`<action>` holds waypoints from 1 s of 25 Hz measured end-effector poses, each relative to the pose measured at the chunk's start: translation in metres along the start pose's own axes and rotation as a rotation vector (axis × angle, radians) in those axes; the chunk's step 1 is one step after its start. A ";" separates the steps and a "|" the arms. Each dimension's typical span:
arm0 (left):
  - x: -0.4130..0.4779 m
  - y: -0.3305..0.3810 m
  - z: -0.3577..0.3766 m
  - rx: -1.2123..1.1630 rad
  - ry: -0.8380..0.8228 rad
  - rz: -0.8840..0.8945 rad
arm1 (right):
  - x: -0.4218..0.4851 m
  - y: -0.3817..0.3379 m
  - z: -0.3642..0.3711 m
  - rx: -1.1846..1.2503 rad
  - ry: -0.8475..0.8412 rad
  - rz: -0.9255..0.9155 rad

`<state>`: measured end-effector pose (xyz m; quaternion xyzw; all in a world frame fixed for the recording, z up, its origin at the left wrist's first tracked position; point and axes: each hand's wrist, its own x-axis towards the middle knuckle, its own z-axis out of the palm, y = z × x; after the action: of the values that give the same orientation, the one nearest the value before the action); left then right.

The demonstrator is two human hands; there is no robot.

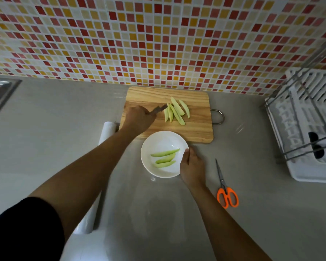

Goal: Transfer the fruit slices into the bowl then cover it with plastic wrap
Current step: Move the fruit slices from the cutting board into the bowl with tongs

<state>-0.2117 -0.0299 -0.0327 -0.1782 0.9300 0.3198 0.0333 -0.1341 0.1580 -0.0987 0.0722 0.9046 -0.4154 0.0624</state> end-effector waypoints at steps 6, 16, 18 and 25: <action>-0.003 0.017 0.035 0.208 0.001 0.023 | 0.000 0.000 0.000 -0.011 -0.001 0.002; 0.004 0.007 0.027 0.373 0.065 0.078 | -0.001 -0.001 -0.001 -0.011 -0.004 -0.013; 0.010 0.007 0.029 0.436 0.039 0.106 | -0.002 -0.001 -0.001 -0.013 -0.004 -0.012; 0.021 -0.015 0.012 0.131 0.046 0.061 | -0.001 -0.002 -0.001 -0.001 -0.021 0.014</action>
<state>-0.2269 -0.0405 -0.0548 -0.1544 0.9544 0.2550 0.0138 -0.1332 0.1572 -0.0960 0.0741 0.9036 -0.4153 0.0746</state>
